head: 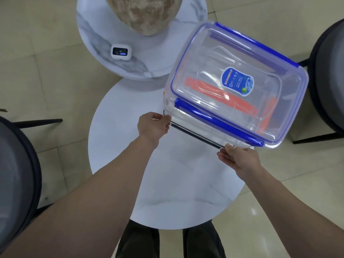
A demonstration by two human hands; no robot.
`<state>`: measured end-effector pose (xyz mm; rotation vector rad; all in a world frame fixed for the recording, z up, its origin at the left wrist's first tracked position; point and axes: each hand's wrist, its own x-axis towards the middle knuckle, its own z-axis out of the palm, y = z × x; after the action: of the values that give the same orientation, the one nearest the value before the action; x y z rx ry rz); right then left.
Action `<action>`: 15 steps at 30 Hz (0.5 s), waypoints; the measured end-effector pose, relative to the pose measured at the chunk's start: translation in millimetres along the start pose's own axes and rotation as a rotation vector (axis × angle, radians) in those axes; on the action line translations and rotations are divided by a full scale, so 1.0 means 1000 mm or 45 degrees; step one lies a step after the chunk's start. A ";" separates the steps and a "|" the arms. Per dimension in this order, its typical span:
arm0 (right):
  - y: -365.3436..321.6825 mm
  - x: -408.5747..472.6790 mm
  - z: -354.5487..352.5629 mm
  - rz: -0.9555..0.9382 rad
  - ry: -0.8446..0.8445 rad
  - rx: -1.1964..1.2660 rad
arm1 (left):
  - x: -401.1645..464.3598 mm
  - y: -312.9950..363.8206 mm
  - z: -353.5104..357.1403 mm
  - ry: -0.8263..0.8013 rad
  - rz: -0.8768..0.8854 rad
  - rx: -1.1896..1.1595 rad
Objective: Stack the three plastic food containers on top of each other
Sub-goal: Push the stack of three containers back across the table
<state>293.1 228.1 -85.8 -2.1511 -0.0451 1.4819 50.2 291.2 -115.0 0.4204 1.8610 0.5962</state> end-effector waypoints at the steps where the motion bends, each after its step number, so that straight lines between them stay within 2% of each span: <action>1: -0.002 0.000 0.001 0.003 0.003 0.004 | 0.002 0.002 0.002 -0.005 0.013 0.011; 15: -0.010 0.005 0.005 0.058 0.051 0.075 | 0.021 0.030 0.022 -0.048 0.193 0.146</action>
<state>293.6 240.3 -87.2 -2.1469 0.0614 1.4468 63.8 331.3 -119.8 0.6492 1.8434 0.5801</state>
